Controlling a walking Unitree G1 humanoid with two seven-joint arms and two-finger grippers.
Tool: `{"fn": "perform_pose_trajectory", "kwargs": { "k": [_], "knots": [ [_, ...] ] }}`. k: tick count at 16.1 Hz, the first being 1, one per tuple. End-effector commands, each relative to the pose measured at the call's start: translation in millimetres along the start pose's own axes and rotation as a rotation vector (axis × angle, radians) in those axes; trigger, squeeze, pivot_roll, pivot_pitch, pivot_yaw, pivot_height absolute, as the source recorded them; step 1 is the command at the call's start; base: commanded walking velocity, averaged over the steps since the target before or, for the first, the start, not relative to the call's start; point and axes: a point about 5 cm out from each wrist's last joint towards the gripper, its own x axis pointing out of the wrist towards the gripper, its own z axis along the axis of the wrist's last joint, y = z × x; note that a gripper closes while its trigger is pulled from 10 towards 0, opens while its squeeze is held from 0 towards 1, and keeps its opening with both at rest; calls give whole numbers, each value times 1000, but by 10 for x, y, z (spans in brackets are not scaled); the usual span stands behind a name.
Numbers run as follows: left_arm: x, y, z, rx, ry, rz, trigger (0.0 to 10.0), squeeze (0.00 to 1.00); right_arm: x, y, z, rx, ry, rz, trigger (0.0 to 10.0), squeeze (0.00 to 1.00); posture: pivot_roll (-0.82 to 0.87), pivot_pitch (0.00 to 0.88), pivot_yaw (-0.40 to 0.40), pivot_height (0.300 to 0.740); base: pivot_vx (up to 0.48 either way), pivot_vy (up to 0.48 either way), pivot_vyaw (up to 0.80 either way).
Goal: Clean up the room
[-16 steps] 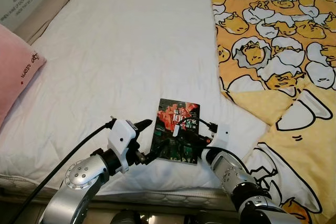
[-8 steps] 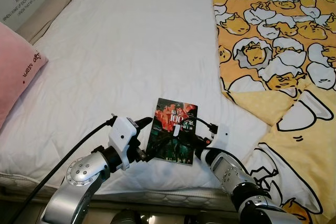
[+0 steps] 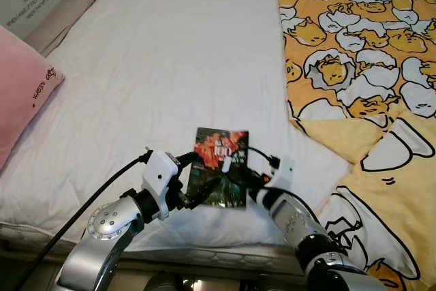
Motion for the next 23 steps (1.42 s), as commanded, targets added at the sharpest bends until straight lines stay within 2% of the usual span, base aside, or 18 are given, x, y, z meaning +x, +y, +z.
{"fn": "perform_pose_trajectory", "kwargs": {
  "k": [1, 4, 7, 9, 10, 11, 12, 13, 14, 15, 16, 17, 18, 21, 23],
  "knots": [
    [2, 24, -7, 14, 9, 3, 10000, 0, 57, 120, 169, -30, -51, 46, 0, 0, 105, 122, -10, 740, 0, 0, 0],
    [27, 82, 6, 3, 0, 32, 10000, 0, 87, 229, 329, -75, -109, 77, 0, 0, 102, 117, -12, 740, 0, 0, 0],
    [45, 300, -3, -53, -4, 211, 10000, 0, 76, 259, 533, -203, -188, 39, 0, 0, 98, 94, -16, 740, 0, 0, 0],
    [70, 537, -15, -149, -49, 402, 10000, 0, -10, 246, 811, -354, -281, 2, 0, 0, 83, 40, -26, 740, 0, 0, 0],
    [82, 572, -18, -165, -59, 434, 10000, 0, -30, 247, 861, -386, -294, 2, 0, 0, 83, 31, -29, 740, 0, 0, 0],
    [140, 709, -8, -158, -74, 549, 10000, 0, -77, 258, 1011, -420, -349, -9, 0, 0, 92, 0, -37, 740, 0, 0, 0],
    [140, 709, -8, -158, -74, 549, 10000, 0, -77, 258, 1011, -420, -349, -9, 0, 0, 92, 0, -37, 740, 0, 0, 0],
    [160, 771, 1, -168, -90, 587, 10000, 0, -95, 268, 1086, -451, -389, -36, 0, 0, 90, 0, -37, 740, 0, 0, 0],
    [179, 815, 9, -178, -105, 617, 10000, 0, -120, 264, 1159, -518, -438, -92, 0, 0, 90, 0, -40, 740, 0, 0, 0],
    [189, 837, 8, -190, -111, 634, 10000, 0, -135, 262, 1181, -551, -456, -116, 0, 0, 90, 0, -42, 740, 0, 0, 0],
    [222, 887, 7, -208, -133, 682, 10000, 0, -214, 279, 1157, -689, -488, -144, 0, 0, 87, 0, -44, 740, 0, 480, 0],
    [229, 894, 0, -213, -133, 688, 10000, 0, -225, 279, 1145, -711, -490, -145, 0, 0, 85, 0, -48, 740, 0, 480, 0],
    [272, 886, -16, -199, -126, 678, 10000, 0, -286, 214, 1025, -751, -465, -161, 0, 0, 76, 0, -49, 740, 0, 480, 0],
    [341, 860, -11, -151, -124, 638, 10000, 0, -338, 130, 850, -765, -432, -190, 0, 0, 56, 0, -34, 740, 0, 480, 0],
    [369, 865, -16, -159, -130, 628, 10000, 0, -350, 80, 820, -745, -439, -231, 0, 0, 48, 0, -26, 740, 0, 480, 0]
  ]
}}
